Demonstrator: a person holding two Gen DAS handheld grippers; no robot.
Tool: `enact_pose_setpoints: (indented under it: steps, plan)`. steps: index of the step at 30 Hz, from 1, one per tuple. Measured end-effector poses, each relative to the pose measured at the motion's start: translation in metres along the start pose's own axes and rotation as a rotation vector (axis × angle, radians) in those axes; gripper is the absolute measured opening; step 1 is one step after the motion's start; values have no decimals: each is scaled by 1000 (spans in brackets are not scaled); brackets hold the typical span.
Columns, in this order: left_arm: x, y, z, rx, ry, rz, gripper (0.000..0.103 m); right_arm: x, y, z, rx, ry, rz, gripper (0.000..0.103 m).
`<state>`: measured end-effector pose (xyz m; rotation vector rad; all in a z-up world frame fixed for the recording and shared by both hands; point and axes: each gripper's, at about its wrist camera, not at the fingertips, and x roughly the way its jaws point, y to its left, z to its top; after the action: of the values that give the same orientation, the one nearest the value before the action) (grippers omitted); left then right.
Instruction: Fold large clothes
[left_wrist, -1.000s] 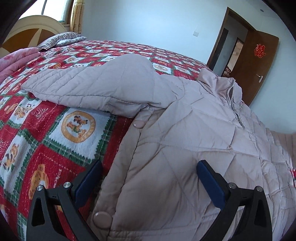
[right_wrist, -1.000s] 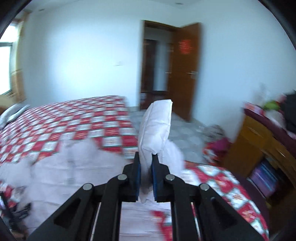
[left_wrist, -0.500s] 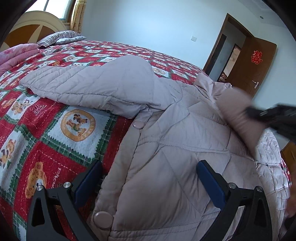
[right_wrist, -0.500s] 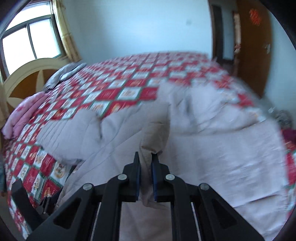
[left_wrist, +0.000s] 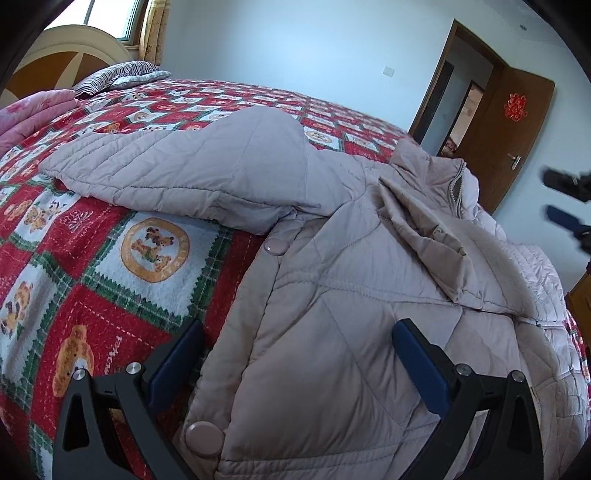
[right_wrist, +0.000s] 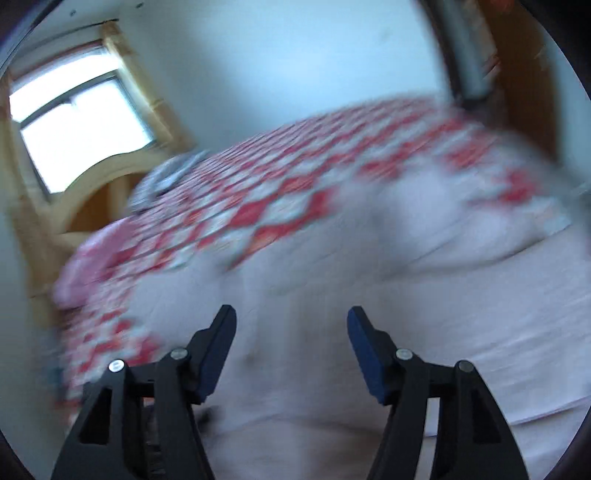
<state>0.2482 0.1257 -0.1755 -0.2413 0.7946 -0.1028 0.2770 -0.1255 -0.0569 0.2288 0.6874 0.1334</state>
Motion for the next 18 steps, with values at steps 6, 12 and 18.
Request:
enact_pose_setpoints:
  steps: [6,12,18]
  plan:
    - [-37,-48,34,152,-117,-1,102,8,-119,-10,253,-6,-351,32]
    - [2,-101,66,214,-130,130,102,42,-136,-57,304,81,-367,32]
    - [71,-85,47,180,42,288,102,44,-119,-65,201,62,-422,40]
